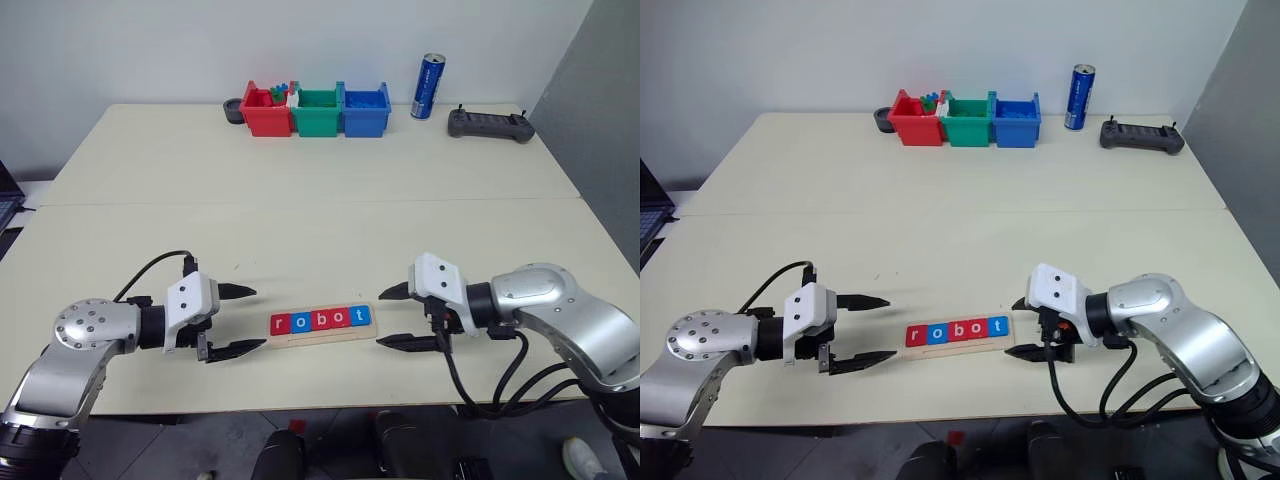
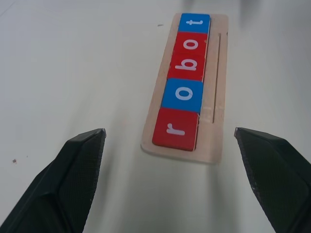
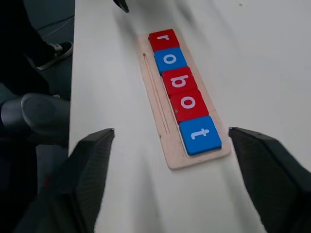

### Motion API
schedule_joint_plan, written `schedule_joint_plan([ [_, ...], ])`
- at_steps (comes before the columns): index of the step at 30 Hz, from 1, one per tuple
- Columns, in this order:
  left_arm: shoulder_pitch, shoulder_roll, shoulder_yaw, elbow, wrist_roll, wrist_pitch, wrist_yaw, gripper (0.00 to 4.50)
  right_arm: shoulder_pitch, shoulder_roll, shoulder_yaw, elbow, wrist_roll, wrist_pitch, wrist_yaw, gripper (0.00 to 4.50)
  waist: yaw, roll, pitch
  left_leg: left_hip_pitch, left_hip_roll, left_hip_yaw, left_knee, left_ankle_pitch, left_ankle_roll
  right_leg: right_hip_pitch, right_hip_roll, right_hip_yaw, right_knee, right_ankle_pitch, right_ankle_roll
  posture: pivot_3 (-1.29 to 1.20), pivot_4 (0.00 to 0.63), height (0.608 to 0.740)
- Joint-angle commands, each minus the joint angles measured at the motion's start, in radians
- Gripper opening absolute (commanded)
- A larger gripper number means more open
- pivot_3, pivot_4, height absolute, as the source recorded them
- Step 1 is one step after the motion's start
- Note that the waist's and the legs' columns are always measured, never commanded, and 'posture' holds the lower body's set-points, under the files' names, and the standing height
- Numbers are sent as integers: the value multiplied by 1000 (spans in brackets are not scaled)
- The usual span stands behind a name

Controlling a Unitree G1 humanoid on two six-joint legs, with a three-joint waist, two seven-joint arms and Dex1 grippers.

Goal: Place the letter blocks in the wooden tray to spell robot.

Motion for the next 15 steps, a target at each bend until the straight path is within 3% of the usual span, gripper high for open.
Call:
schedule_joint_plan([
  [1,1,10,51,-46,-25,1,14,4500,-6,-31,-47,9,17,-73,48,4490,1,0,0,0,0,0,0,0,0,0,0,0,0,0,0,0,150,740],
  [15,-54,-21,57,-74,-71,63,57,4500,16,-46,-49,94,-9,-202,64,4490,4,0,0,0,0,1,0,0,0,0,0,0,0,1,-1,0,150,740],
])
